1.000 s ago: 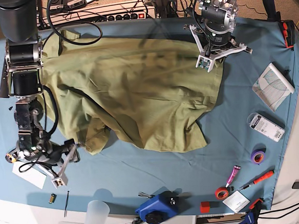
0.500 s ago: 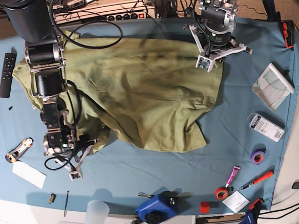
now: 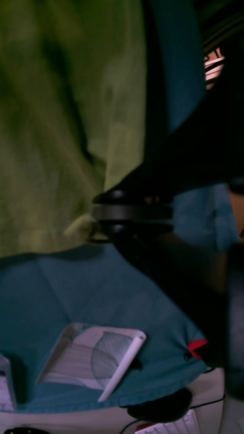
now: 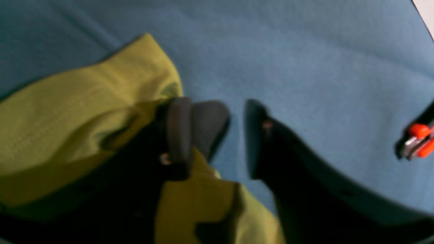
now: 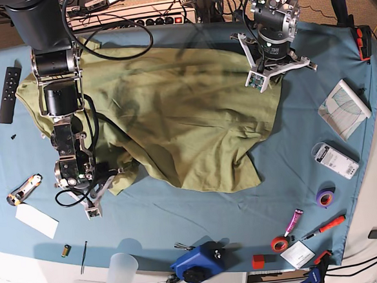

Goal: Layout the t-shirt on the table in an organized manner, then fold the t-shirt properly
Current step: 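Move the right gripper along the shirt side and grasp the hem corner, then pull the hem corner with the right gripper to straighten the shirt side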

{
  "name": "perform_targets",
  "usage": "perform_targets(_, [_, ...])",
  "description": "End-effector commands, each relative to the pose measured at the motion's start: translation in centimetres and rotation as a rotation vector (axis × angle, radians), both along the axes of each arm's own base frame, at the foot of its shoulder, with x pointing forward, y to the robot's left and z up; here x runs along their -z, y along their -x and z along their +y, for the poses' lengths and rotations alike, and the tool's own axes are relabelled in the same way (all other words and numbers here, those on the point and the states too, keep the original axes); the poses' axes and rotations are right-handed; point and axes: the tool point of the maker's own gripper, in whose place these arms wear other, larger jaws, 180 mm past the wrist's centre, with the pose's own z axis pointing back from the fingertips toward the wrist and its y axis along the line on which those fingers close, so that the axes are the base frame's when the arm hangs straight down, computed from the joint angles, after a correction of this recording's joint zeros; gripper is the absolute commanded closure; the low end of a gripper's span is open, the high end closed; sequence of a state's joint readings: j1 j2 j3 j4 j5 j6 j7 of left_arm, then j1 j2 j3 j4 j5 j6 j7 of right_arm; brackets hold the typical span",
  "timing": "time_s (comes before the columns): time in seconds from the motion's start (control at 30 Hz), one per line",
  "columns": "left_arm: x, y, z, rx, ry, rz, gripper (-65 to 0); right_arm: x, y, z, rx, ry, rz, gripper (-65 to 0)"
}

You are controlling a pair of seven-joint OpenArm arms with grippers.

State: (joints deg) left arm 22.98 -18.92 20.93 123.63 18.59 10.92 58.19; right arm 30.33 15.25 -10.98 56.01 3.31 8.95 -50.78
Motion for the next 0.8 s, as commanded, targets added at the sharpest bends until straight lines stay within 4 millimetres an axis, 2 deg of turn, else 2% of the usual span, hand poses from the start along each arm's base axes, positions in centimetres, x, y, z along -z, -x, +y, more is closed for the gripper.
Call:
perform_targets(0.0, [-0.9, -0.5, 0.1, 0.001, 0.000, -0.037, 0.0, -1.6, -1.2, -0.8, 0.008, 0.013, -0.040, -14.3])
perform_targets(0.1, [-0.9, -0.5, 0.1, 0.001, 0.000, -0.037, 0.0, -1.3, -1.3, -1.2, 0.005, 0.036, -0.047, -1.1])
perform_targets(0.13, [-0.9, -0.5, 0.0, 0.001, 0.000, -0.038, 0.0, -1.6, -1.5, -1.4, -0.004, 0.055, -0.066, 0.0])
perform_targets(0.27, [-0.9, -0.5, 0.0, 0.001, 0.000, -0.037, 0.0, -4.5, -3.7, -2.7, -0.014, 0.136, -0.188, 0.0])
perform_targets(0.4, [-0.9, -0.5, 0.0, 0.001, 0.000, -0.037, 0.0, -8.7, -5.7, -4.9, 0.036, 0.166, -0.279, 0.0])
perform_targets(0.5, [-0.8, -0.5, 0.1, 0.000, -0.001, -0.035, 0.0, -10.7, -6.2, -6.6, 0.102, 0.124, -0.305, 0.0])
perform_targets(0.6, [-0.8, -0.5, 0.1, 0.000, -0.001, -0.036, 0.0, -10.0, -5.3, -6.8, 0.147, 0.007, -0.238, 0.0])
perform_targets(0.77, [-0.9, -0.5, 0.0, 0.002, 0.000, -0.039, -0.5, -8.5, -4.2, -4.4, 0.017, -0.103, -0.125, 0.0])
